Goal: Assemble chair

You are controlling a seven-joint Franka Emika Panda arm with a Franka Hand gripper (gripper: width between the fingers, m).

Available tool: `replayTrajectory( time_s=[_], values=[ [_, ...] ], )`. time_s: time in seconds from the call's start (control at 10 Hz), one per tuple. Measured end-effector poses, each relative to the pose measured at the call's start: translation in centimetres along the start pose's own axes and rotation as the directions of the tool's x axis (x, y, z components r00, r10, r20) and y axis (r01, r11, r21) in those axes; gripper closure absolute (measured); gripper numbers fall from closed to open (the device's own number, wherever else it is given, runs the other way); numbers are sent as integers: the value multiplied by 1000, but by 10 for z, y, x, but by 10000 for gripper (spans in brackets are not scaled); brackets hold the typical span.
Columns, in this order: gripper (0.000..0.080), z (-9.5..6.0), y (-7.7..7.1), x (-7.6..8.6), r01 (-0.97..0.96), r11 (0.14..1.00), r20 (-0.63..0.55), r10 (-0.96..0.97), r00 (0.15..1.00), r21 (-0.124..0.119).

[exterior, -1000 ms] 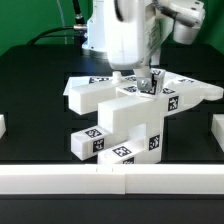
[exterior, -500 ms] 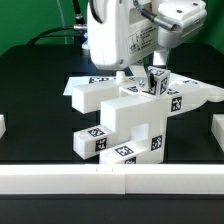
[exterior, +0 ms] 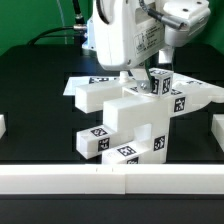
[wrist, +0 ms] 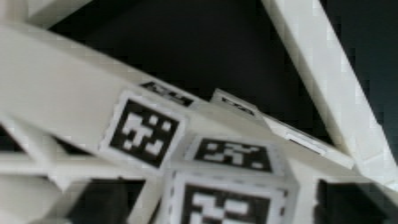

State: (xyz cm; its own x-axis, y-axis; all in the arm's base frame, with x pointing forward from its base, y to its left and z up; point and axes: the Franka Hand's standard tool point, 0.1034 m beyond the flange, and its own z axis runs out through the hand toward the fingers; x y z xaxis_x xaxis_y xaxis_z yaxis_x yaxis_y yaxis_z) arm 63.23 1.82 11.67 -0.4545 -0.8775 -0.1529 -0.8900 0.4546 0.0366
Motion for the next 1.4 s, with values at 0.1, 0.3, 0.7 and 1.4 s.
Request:
replayTrajectory(
  time_s=[0.1, 0.3, 0.7, 1.4],
  values=[
    [211, -2, -2, 2, 79, 997, -1, -79, 997, -1],
    [153, -1, -2, 1, 248, 969, -1, -248, 969, -2],
    [150, -1, -1, 2, 530, 848, -1, -530, 848, -6],
    [150, -5, -1, 1, 876, 479, -7, -878, 479, -55]
  ],
)
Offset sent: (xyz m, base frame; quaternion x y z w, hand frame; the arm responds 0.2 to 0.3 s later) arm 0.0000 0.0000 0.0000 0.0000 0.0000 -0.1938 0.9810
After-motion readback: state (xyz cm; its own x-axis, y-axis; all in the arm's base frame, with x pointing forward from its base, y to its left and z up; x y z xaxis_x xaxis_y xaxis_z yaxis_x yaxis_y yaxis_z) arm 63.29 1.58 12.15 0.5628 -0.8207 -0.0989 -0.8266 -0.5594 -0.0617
